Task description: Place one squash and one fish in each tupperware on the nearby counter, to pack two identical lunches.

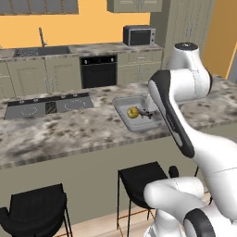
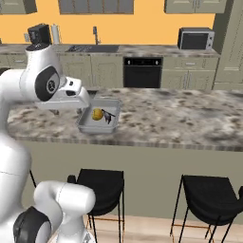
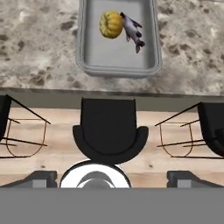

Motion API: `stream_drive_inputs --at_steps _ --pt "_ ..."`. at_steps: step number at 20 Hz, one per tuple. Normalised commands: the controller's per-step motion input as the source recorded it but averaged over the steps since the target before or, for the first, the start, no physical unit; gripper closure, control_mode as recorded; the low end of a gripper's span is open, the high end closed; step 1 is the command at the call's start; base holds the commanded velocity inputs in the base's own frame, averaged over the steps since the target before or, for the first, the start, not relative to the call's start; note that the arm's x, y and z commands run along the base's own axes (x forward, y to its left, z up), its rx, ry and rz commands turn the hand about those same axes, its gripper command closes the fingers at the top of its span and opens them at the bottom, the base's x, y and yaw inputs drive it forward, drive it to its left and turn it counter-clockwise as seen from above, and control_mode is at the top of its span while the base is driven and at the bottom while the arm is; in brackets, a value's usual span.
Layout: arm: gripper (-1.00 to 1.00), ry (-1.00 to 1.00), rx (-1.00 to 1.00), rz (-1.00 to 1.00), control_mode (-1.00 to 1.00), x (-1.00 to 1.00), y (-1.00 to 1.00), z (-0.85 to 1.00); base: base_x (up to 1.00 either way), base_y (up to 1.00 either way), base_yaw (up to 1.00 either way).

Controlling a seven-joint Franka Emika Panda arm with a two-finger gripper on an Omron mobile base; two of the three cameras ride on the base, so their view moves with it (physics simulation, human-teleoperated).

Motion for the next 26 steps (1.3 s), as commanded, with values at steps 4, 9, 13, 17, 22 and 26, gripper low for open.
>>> stream_drive_inputs --at_steps 4,9,13,17,22,26 --pt "-1.0 -0.02 0.01 0.0 1.0 -0.25 -0.21 0.0 -0.75 -0.75 -0.03" --pt "-1.0 0.0 0.0 0.0 1.0 0.0 0.0 0.0 -0.74 -0.97 -0.32" --pt "-1.0 0.0 0.0 0.0 1.0 0.0 0.0 0.0 -0.04 -0.48 -0.7" --pt "-1.0 0.0 0.0 0.0 1.0 0.0 0.0 0.0 0.0 -0.26 -0.77" --pt "-1.0 0.0 0.0 0.0 1.0 0.0 0.0 0.0 0.03 -0.17 -0.82" --pt "-1.0 0.0 0.0 0.0 1.0 0.0 0.0 0.0 0.0 -0.28 -0.78"
